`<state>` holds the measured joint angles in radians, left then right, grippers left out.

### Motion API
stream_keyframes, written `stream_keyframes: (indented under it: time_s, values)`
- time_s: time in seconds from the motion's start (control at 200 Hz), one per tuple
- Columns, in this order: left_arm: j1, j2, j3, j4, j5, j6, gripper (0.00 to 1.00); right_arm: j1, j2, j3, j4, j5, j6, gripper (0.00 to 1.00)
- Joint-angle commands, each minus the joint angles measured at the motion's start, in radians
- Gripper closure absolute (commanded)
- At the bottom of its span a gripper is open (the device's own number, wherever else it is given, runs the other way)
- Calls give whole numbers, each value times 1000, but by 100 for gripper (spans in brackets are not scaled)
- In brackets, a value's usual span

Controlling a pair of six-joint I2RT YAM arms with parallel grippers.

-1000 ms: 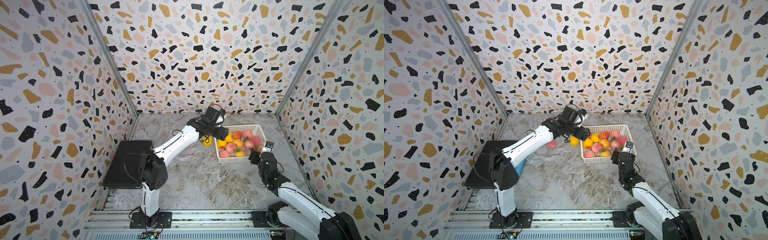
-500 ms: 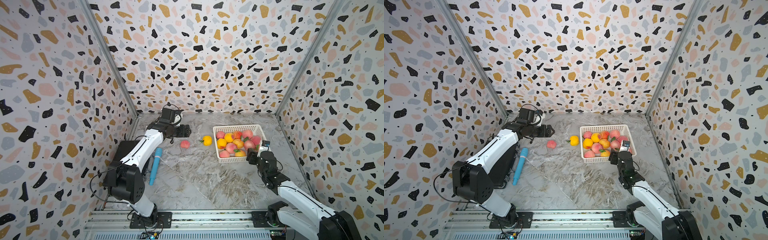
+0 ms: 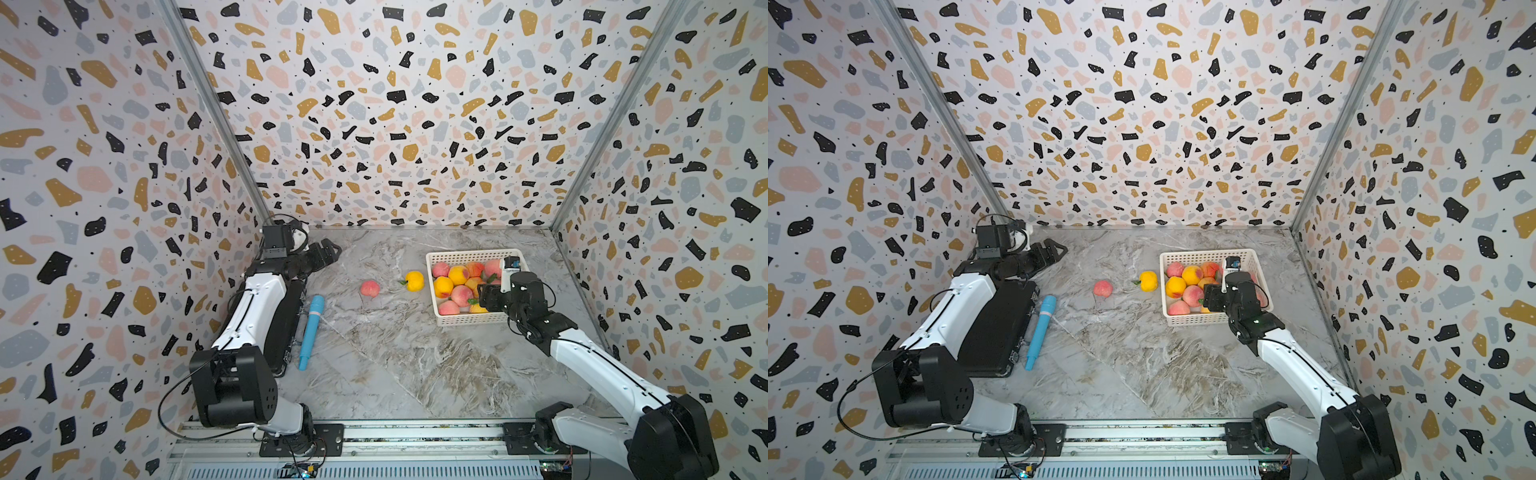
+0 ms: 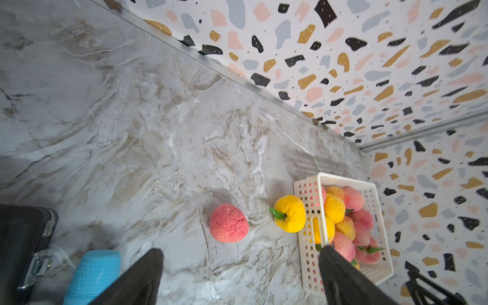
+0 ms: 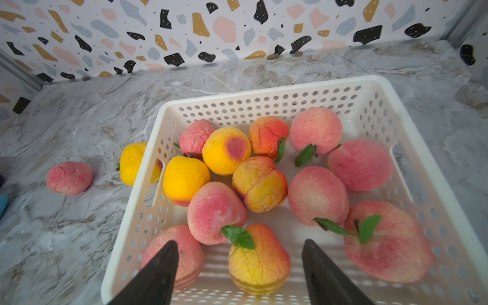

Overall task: Put the peaches into the basket
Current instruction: Pick up the peach from the center of the board.

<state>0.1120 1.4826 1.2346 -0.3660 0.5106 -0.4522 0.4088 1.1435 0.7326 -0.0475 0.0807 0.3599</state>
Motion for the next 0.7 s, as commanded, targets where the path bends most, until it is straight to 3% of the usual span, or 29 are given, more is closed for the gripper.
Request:
stream_keyframes:
  time_s: [0.0,0.31,0.496,0.696]
  values:
    - [24,26,-9,74,91,-56,8,72,47,71,-70,-21,15,24]
    - [25,50,-6,73,111,-68,8,295,344,355,-126,27,-100,22]
    - [26,50,-5,78,114,-69,9,308,558,595,-242,29,-119,22]
    - [26,54,-4,77,118,-68,9,309,786,860,-386,109,-47,22]
